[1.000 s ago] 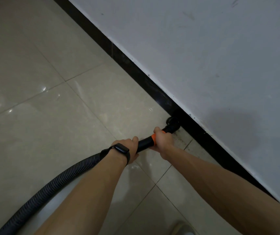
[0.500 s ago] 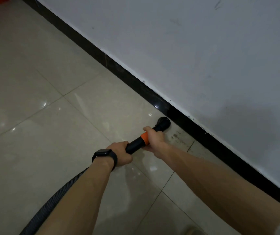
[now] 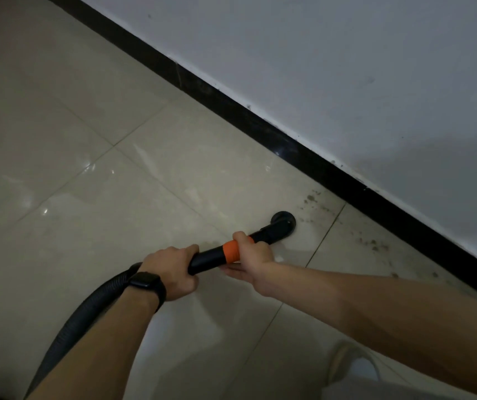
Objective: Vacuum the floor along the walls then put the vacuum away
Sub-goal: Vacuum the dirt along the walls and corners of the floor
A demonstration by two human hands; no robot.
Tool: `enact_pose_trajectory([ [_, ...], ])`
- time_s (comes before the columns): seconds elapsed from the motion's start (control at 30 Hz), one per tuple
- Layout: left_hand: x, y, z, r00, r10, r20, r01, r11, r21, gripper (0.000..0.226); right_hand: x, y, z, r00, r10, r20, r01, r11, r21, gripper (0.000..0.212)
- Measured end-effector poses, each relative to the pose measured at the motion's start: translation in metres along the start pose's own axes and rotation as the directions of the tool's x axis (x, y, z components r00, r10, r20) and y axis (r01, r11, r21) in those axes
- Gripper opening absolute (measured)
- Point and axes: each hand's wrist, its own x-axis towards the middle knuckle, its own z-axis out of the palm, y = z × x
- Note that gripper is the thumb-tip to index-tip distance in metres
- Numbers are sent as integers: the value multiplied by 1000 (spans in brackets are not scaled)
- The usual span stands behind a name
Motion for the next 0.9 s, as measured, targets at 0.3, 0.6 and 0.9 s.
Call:
enact_pose_trajectory([
  [0.3, 5, 25, 8, 995, 90, -38, -85, 989, 124, 26, 0, 5, -25, 991, -65, -115, 59, 997, -54, 44],
  [0.6, 17, 48, 9, 989, 96, -113, -76, 982, 174, 30, 7, -16, -40, 977, -118, -178, 104, 991, -85, 45],
  [0.9, 24, 60, 10, 988, 87, -124, -65, 984, 168, 30, 11, -33, -47, 972, -157, -174, 132, 981, -145, 48],
])
